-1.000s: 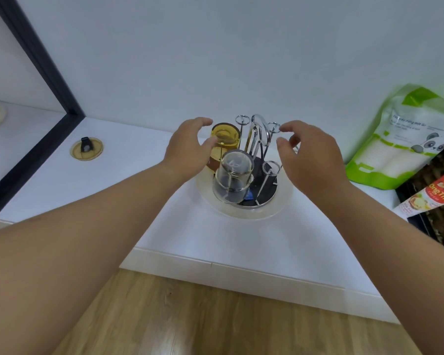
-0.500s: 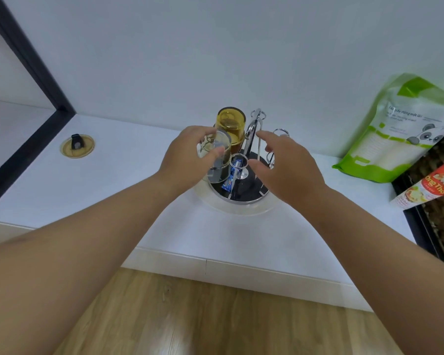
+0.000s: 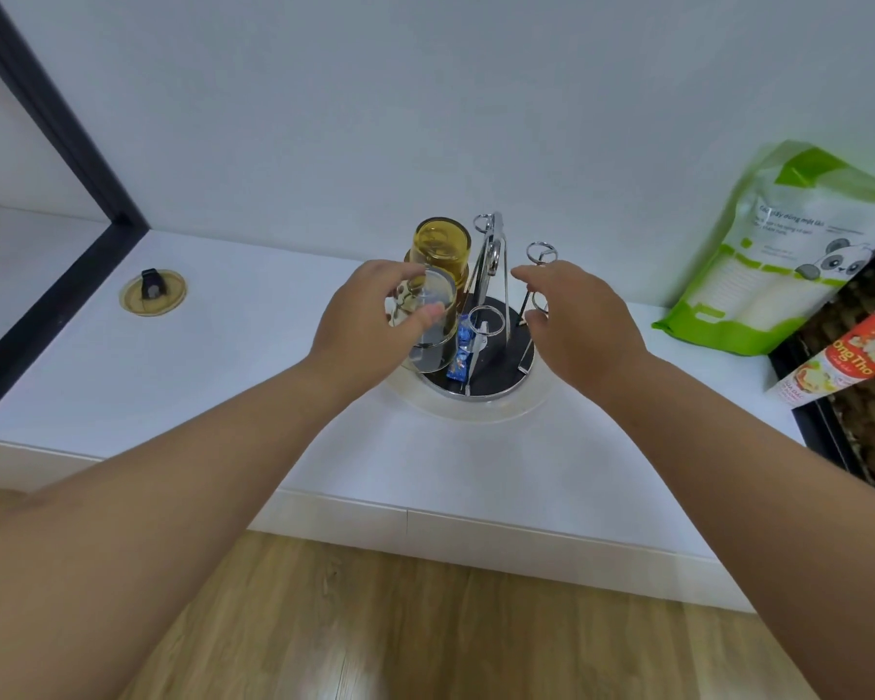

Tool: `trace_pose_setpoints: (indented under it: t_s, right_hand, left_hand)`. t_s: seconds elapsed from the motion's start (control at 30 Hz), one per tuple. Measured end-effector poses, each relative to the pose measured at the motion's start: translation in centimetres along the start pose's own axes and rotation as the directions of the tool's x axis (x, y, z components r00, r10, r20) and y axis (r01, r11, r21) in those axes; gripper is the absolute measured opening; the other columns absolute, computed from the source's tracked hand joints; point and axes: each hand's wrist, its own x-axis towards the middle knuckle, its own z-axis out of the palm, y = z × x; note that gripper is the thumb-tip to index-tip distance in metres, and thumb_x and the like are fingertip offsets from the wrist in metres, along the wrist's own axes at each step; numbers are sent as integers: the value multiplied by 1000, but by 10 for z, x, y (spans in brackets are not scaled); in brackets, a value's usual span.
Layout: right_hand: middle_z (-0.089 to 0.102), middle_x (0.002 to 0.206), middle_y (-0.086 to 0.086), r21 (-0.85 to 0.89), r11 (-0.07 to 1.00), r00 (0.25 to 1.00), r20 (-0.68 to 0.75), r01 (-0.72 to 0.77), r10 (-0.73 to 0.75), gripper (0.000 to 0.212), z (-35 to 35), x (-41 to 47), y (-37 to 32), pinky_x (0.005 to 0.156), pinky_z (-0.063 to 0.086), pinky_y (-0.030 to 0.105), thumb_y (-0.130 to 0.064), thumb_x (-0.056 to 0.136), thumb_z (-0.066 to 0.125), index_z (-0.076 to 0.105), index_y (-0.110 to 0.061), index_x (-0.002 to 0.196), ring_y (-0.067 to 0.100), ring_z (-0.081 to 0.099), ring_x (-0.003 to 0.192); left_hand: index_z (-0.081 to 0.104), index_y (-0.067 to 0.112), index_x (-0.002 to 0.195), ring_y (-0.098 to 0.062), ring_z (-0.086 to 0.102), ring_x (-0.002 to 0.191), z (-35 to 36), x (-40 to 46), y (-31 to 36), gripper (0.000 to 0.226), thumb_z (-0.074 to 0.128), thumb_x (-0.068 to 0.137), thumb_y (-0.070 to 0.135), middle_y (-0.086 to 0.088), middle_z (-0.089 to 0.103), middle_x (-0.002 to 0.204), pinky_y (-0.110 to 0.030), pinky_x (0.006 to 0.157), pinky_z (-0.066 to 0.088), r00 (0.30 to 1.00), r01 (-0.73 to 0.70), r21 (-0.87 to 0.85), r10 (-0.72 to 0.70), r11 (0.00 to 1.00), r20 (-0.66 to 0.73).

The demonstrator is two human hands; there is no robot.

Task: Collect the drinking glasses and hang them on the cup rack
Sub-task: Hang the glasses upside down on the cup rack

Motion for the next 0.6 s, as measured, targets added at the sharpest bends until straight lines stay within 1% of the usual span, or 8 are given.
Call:
trace_pose_setpoints:
  t_s: [0.2,0.3,0.4,0.5,0.6]
  right_hand:
    - [62,130,5,-38,999,1000,-1,-9,9,52,4,-1,0,88,48,40,-10,95,58,58,-22,146,31,54,118]
    - [62,132,5,-31,999,1000,-8,-13,13,53,3,-2,-1,89,49,40,-11,96,60,58,-22,147,32,55,120]
    - [63,131,6,0,1000,1000,-9,-16,16,53,2,-3,-2,91,50,42,-12,95,60,57,-22,148,32,56,121]
    - [62,133,7,37,999,1000,-24,-14,15,52,-2,-8,-5,94,50,43,-12,96,59,57,-21,147,33,57,122]
    - [63,135,7,91,995,997,-72,-25,32,51,-13,-12,-9,96,49,42,-13,97,57,57,-21,147,32,58,121]
  left_hand:
    - [63,27,132,-9,58,111,0,-6,2,48,68,90,50,8,60,124,-42,90,57,1000,-18,7,18,1000,16]
    - [63,26,132,-10,58,111,-2,-5,2,48,68,90,49,8,60,125,-43,91,57,1000,-16,11,15,1000,25]
    - [62,25,133,-10,57,112,-4,-3,3,48,69,91,48,7,61,127,-42,94,55,999,-15,26,14,1000,48]
    - [60,28,135,-9,55,116,-9,-1,6,49,67,92,51,9,60,129,-40,98,52,997,-19,43,16,999,78]
    - [60,28,135,-6,52,123,-19,3,18,48,62,94,51,10,57,135,-38,104,47,998,-21,24,20,999,52]
